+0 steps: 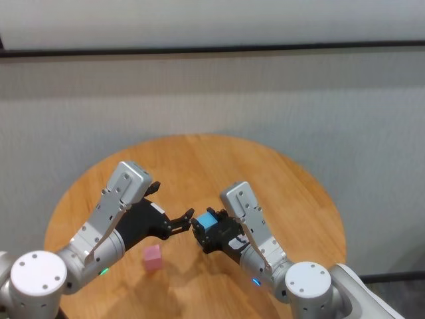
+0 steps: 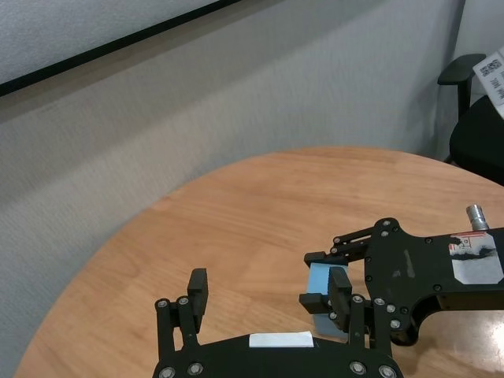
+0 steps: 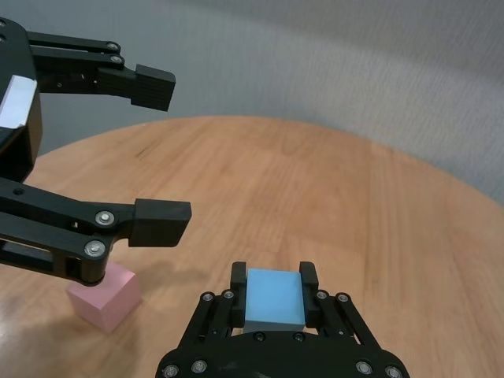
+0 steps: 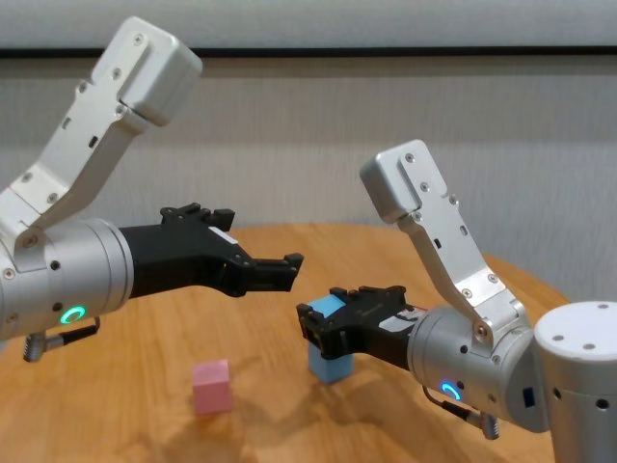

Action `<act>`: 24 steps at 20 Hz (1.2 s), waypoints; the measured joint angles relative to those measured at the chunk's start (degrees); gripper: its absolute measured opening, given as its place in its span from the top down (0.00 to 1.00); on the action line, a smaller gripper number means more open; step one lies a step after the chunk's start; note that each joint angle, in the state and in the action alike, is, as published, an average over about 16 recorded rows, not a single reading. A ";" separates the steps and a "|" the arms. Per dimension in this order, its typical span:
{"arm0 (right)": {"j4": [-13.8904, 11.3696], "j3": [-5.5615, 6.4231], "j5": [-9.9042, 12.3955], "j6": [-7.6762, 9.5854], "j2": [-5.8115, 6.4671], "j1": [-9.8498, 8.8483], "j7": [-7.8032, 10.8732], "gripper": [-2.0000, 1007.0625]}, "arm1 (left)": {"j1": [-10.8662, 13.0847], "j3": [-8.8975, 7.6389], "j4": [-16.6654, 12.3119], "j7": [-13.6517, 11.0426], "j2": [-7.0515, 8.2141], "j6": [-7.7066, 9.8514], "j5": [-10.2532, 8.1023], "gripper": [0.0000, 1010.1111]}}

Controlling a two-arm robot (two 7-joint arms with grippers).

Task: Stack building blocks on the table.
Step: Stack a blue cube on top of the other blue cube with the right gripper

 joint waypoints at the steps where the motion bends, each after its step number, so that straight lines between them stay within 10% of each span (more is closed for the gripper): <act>1: -0.05 0.00 0.00 0.06 0.03 -0.03 0.01 0.62 | 0.00 0.00 0.00 0.00 0.00 0.00 0.00 0.01; 24: -0.05 -0.37 -0.23 0.63 0.28 -0.04 0.16 0.61 | 0.00 0.00 0.00 0.00 0.00 0.00 0.00 0.01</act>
